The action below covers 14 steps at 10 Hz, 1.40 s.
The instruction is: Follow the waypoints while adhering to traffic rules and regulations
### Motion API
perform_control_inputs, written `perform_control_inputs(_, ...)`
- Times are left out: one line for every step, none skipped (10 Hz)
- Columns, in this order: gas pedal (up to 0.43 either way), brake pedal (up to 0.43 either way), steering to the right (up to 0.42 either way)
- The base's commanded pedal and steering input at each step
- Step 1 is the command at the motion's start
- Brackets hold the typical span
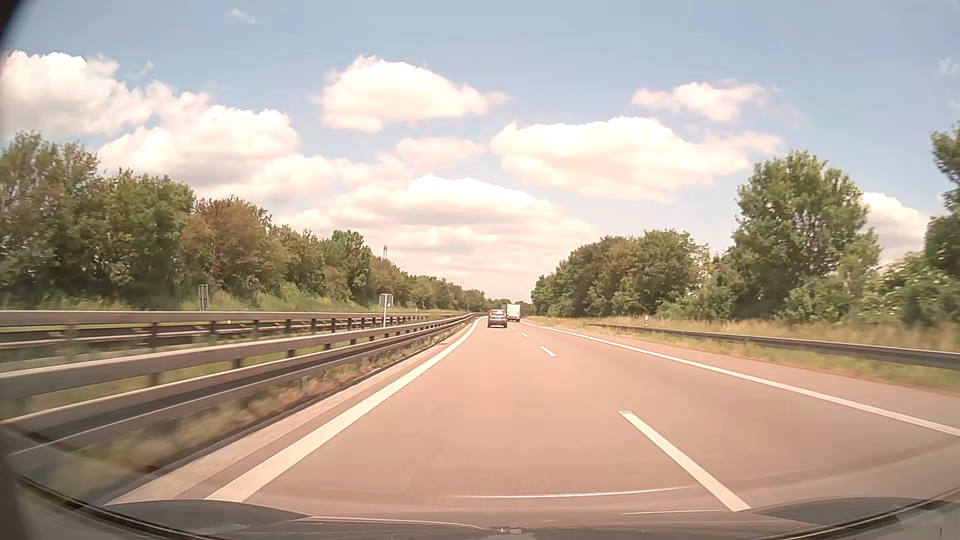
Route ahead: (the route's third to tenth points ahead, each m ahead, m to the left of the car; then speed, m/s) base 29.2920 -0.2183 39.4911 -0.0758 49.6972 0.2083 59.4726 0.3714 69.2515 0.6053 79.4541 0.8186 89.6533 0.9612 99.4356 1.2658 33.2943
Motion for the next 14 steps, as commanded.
perform_control_inputs(0.209,0.012,-0.009)
perform_control_inputs(0.228,0.012,-0.009)
perform_control_inputs(0.24,0.012,-0.009)
perform_control_inputs(0.248,0.012,-0.009)
perform_control_inputs(0.26,0.012,-0.009)
perform_control_inputs(0.26,0.006,-0.008)
perform_control_inputs(0.268,0.012,-0.005)
perform_control_inputs(0.287,0.012,-0.003)
perform_control_inputs(0.299,0.012,-0.002)
perform_control_inputs(0.311,0.012,-0.002)
perform_control_inputs(0.319,0.012,-0.002)
perform_control_inputs(0.319,0.012,-0.002)
perform_control_inputs(0.331,0.012,-0.002)
perform_control_inputs(0.331,0.006,-0.002)
